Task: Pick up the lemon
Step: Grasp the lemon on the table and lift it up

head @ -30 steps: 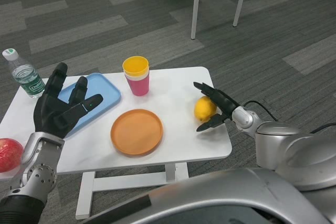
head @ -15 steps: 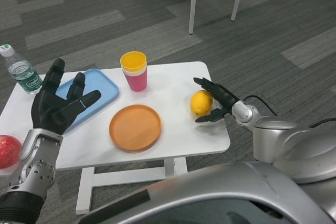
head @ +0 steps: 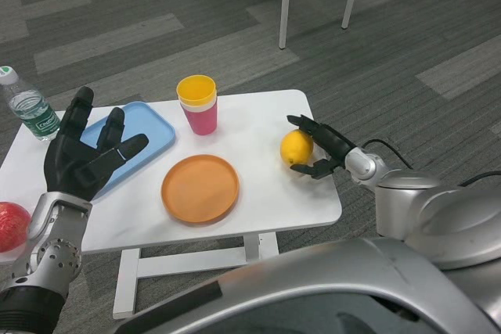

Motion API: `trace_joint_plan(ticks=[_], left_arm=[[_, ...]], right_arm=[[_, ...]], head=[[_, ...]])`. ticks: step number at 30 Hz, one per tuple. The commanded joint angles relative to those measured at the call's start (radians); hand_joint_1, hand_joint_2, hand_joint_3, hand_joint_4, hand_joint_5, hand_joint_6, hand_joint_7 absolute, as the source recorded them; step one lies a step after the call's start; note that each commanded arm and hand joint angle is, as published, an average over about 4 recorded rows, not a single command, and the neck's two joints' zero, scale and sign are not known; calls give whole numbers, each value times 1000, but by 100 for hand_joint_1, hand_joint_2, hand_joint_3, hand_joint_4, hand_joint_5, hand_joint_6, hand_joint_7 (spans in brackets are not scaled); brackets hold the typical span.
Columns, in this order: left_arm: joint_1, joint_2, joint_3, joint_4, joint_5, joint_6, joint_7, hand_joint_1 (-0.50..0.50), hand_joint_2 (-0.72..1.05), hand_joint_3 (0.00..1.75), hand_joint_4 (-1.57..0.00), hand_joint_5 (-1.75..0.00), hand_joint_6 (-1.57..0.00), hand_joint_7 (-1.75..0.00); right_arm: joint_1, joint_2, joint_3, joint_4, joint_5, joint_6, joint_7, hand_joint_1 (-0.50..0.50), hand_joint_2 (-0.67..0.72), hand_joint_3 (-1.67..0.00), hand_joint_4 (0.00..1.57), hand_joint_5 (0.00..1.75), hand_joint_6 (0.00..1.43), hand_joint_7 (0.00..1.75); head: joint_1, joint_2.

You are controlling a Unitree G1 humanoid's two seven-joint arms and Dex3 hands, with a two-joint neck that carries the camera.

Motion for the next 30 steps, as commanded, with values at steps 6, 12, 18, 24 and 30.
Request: trace_joint_plan(ticks=[6, 12, 18, 24, 30], left_arm=[[5, 10, -2, 2, -3, -13, -6, 50, 96, 4, 0, 0, 0, -7], [5, 9, -3, 1, -3, -13, -6, 50, 96, 9, 0, 0, 0, -7], [5, 9, -3, 4, -4, -14, -6, 50, 96, 9, 0, 0, 0, -7], [5, 9, -5, 11, -4, -14, -6, 50, 96, 9, 0, 0, 0, -7], [4, 7, -5, 13, -4, -16, -6, 50, 96, 9, 0, 0, 0, -7]], right_arm=[[-81, 7, 109, 82, -1, 14, 44, -34, -43, -113, 0, 41, 0, 30], [-106, 33, 119, 163, -4, 18, 84, -38, -38, -127, 0, 61, 0, 45], [-109, 40, 119, 171, -4, 19, 97, -42, -32, -137, 0, 78, 0, 91], [-103, 40, 108, 163, -3, 15, 99, -45, -29, -143, 0, 90, 5, 124], [-83, 38, 47, 137, -1, 9, 97, -46, -32, -151, 0, 87, 11, 133]], head=[[7, -9], [7, -8], [14, -6], [27, -1], [36, 2]])
